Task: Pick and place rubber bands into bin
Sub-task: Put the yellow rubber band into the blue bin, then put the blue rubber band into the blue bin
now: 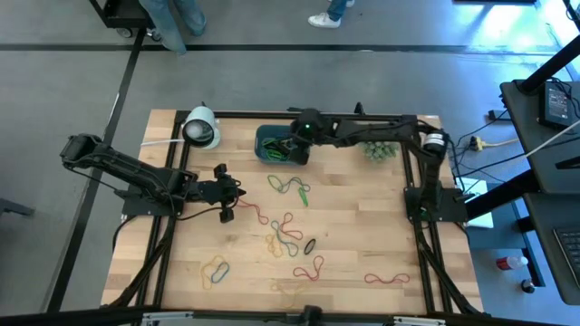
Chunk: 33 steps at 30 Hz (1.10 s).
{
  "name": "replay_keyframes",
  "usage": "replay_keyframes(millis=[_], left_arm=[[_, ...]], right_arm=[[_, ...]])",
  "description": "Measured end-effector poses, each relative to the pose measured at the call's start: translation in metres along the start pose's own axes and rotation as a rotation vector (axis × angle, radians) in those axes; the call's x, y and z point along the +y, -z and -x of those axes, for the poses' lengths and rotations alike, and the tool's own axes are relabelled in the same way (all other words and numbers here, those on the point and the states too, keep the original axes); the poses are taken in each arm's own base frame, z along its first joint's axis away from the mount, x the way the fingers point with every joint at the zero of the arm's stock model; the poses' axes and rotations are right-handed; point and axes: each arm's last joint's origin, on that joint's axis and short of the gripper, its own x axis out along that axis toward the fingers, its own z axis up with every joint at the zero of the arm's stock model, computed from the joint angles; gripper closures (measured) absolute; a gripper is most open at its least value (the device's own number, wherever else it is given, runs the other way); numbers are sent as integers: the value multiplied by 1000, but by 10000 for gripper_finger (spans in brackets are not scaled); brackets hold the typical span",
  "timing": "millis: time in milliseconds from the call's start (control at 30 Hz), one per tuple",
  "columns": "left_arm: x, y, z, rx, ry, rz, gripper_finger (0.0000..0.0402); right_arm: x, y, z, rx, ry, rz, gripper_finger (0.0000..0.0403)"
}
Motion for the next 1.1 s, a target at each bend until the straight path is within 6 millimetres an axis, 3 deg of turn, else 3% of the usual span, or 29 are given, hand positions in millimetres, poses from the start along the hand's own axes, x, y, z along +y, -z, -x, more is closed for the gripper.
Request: replay_keyframes(millis=[167, 500, 700, 867, 1100], left_arm=[[0, 0, 0, 0, 1, 0, 398], [0, 0, 0, 0, 1, 0, 396], [0, 0, 0, 0, 1, 0, 400], [0, 0, 0, 0, 1, -66, 399], [-1, -4, 2, -10, 6, -105, 400]], right_arm=[[0, 2, -7, 90, -17, 2, 354], [-7, -15, 3, 154, -24, -27, 245], [-8, -20, 10, 224, -31, -23, 208], [-8, -15, 32, 286, -40, -46, 244], [3, 22, 93, 256, -31, -117, 378]])
